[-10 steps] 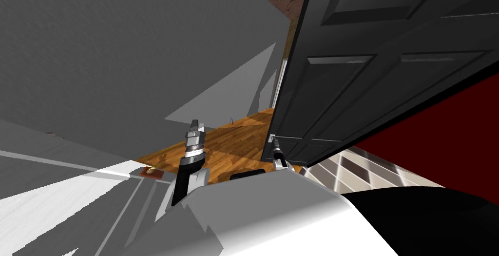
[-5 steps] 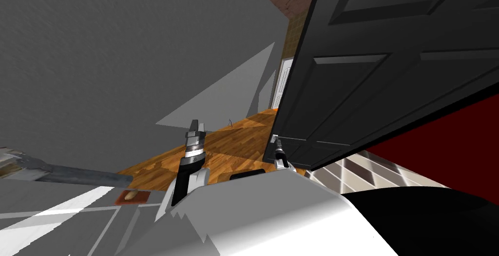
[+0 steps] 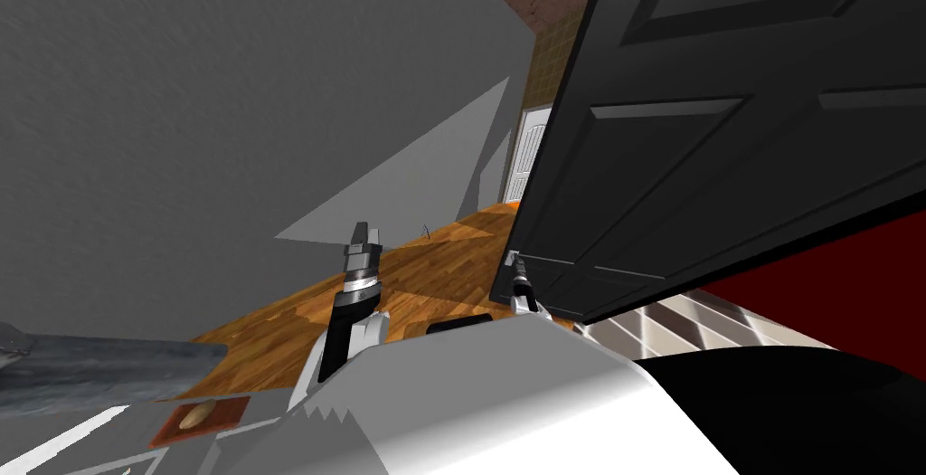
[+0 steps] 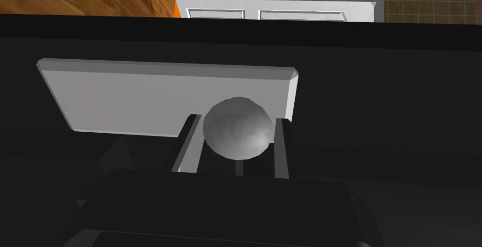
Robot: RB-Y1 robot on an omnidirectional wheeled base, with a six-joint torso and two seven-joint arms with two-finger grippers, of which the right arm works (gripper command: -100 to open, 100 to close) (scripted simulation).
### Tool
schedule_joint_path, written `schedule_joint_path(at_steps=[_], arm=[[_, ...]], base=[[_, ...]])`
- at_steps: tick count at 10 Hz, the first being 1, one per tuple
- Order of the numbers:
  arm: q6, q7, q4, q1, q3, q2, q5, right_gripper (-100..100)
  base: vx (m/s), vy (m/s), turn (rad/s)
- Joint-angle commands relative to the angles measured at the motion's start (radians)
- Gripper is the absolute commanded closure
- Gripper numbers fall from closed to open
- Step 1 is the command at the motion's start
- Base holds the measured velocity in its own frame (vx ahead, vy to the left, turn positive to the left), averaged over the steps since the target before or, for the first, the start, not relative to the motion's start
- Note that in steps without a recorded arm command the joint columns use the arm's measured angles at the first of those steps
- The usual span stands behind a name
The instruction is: Push the door open
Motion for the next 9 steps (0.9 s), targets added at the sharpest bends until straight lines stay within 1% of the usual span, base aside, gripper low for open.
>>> schedule_joint_path(at_steps=[1,5,9], arm=[[-0.005,0.005,0.004,-0.006,-0.018,-0.006,-0.010,100],[-0.007,0.021,0.010,-0.004,-0.060,-0.010,-0.035,100],[-0.010,0.034,0.016,-0.003,-0.096,-0.014,-0.056,100]], base=[[0.187,0.015,-0.045],[0.207,0.012,-0.051],[0.192,0.032,-0.051]])
